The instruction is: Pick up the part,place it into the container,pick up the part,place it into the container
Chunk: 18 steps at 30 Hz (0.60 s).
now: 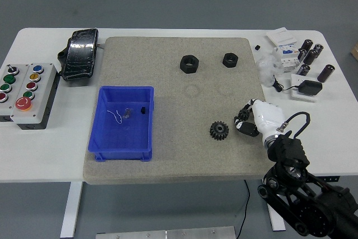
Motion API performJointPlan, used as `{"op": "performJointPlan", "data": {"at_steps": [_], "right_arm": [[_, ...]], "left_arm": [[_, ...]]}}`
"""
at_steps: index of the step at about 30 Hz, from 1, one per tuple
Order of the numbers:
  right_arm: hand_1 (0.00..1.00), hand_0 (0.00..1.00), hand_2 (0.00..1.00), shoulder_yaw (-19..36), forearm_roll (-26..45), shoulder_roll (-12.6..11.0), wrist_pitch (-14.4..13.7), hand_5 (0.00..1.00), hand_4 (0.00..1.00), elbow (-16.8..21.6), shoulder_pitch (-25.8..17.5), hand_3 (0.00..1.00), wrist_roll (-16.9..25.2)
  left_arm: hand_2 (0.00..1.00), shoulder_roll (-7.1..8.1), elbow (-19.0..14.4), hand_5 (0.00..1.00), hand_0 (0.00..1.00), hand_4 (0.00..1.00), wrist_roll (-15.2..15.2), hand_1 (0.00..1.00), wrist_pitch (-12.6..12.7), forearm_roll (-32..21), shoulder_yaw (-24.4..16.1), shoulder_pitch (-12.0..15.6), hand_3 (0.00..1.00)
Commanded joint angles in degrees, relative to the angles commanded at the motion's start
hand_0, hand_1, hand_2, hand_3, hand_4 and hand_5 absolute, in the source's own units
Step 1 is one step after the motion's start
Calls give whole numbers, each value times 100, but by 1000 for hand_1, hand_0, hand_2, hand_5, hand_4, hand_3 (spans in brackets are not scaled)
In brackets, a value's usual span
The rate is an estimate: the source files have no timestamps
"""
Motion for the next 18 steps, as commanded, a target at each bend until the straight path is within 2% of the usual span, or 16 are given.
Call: {"op": "performJointPlan", "data": {"at_steps": [4, 5, 10, 11, 13, 18], "right_arm": [[550, 528, 458, -21, 0, 4, -92, 182, 97, -18, 8, 550, 47], [522, 502, 347, -31, 0, 6, -123, 44, 125, -27, 9, 509, 62], [522, 502, 347, -98, 0, 3, -232, 44, 125, -73, 1, 509, 107], [515, 497, 306, -116, 0, -2, -249, 35, 84, -79, -2, 490, 115], [515, 497, 306, -151, 0, -18, -288, 35, 84, -76, -6, 490, 134], [513, 505, 299, -346, 0, -127, -456, 25, 76, 132, 139, 492, 243]], "left_arm": [[563, -2, 0, 291, 668, 660, -5, 613, -1, -6, 10, -3, 616], [564, -2, 0, 291, 668, 659, -6, 613, -1, -11, 15, -4, 617], [564, -1, 0, 291, 668, 659, -15, 613, -2, -33, 39, -5, 617], [565, 0, 0, 291, 668, 658, -16, 613, -1, -35, 40, -4, 619], [565, 3, 0, 291, 668, 658, -18, 613, 1, -37, 40, -1, 619], [566, 0, 0, 291, 668, 658, -12, 613, 4, -36, 34, 6, 619]]}}
